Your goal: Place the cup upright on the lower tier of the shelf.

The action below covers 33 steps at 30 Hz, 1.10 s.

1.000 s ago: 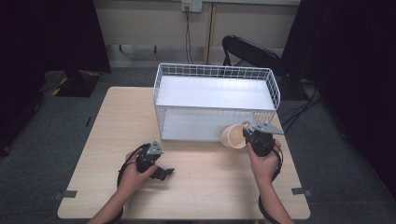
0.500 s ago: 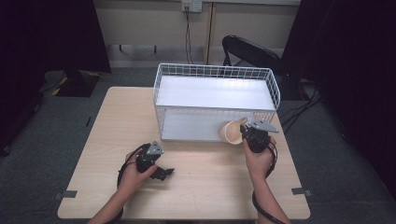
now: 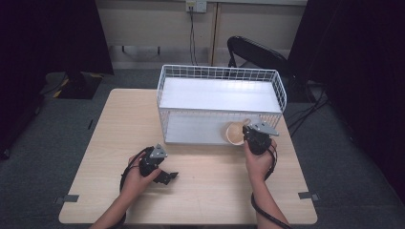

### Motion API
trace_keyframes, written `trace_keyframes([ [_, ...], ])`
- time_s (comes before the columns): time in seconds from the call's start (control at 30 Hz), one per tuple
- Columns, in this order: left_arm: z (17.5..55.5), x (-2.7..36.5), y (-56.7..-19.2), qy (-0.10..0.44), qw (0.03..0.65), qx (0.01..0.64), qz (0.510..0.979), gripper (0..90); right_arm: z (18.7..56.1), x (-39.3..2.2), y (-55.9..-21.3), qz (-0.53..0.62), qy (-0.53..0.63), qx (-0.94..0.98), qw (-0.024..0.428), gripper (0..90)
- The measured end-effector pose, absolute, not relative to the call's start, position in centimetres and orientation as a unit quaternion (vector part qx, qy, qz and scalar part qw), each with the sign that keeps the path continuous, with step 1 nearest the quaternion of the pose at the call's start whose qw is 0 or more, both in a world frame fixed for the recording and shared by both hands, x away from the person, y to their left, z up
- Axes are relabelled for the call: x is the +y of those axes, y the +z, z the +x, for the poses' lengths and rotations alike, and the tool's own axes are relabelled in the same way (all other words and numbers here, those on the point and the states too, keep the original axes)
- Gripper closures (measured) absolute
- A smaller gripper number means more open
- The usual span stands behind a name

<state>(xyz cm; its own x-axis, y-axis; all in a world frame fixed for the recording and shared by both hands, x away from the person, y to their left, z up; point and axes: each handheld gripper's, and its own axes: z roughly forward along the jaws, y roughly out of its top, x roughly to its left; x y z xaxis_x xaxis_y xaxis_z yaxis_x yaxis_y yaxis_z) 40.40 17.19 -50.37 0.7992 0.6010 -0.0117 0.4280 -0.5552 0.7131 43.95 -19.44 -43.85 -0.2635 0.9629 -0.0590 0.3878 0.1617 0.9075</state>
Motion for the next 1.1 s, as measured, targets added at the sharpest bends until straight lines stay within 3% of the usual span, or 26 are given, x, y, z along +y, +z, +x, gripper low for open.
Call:
trace_keyframes([
  [0.7,40.4,17.2,-50.4,0.117,0.368,0.294,0.874,0.0,45.0,-19.2,-44.9,0.514,0.426,0.661,0.342,83.5],
  [1.1,40.4,17.2,-50.4,0.117,0.368,0.294,0.874,0.0,45.2,-19.6,-44.9,0.523,0.438,0.646,0.342,76.7],
])
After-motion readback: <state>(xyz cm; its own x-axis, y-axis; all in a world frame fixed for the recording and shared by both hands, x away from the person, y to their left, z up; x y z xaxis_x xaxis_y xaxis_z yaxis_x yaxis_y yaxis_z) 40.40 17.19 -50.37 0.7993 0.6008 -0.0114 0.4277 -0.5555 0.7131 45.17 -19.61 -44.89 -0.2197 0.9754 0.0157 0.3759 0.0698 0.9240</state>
